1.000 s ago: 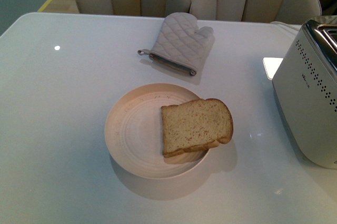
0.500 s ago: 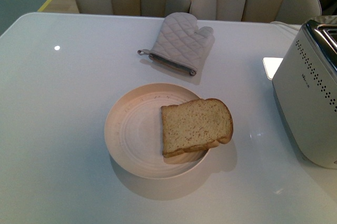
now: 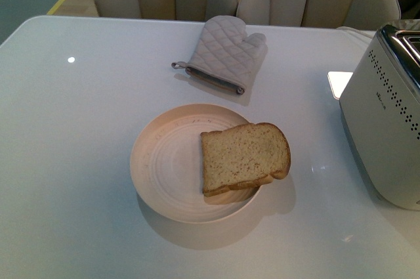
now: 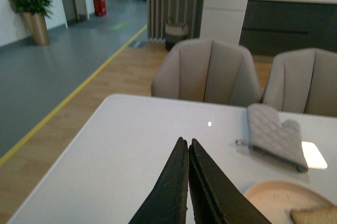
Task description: Put bread into toaster
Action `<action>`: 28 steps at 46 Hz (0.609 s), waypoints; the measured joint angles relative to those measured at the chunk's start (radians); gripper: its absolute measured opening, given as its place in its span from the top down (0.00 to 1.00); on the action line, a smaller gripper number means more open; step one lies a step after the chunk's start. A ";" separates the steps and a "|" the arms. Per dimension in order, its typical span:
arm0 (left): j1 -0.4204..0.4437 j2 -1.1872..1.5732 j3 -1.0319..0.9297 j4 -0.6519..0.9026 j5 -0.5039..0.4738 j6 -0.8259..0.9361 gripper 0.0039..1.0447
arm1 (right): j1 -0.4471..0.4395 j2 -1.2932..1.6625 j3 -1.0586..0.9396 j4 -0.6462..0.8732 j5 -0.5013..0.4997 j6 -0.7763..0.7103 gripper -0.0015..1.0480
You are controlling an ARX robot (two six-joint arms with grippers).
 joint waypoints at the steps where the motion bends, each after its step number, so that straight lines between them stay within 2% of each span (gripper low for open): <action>1: 0.000 -0.045 0.000 -0.058 0.000 0.000 0.97 | 0.000 0.000 0.000 0.000 0.000 0.000 0.09; 12: 0.000 -0.116 0.000 -0.100 0.000 0.000 0.96 | 0.000 0.000 0.000 0.000 0.000 0.000 0.09; 14: 0.000 -0.116 0.000 -0.100 0.000 0.000 0.89 | 0.011 0.018 0.010 -0.036 0.040 0.010 0.09; 18: 0.000 -0.117 0.000 -0.100 0.000 0.000 0.74 | 0.097 0.185 0.107 -0.280 0.253 0.066 0.09; 19: 0.000 -0.117 0.000 -0.100 0.001 0.000 0.71 | 0.114 0.220 0.114 -0.301 0.274 0.077 0.09; 21: 0.000 -0.117 0.000 -0.100 0.000 0.000 0.62 | 0.161 0.307 0.116 -0.291 0.304 0.102 0.09; 25: 0.000 -0.117 0.000 -0.100 0.000 0.000 0.43 | 0.227 0.446 0.135 -0.182 0.294 0.151 0.09; 28: 0.000 -0.117 0.000 -0.100 0.000 0.000 0.35 | 0.251 0.532 0.155 -0.113 0.271 0.184 0.09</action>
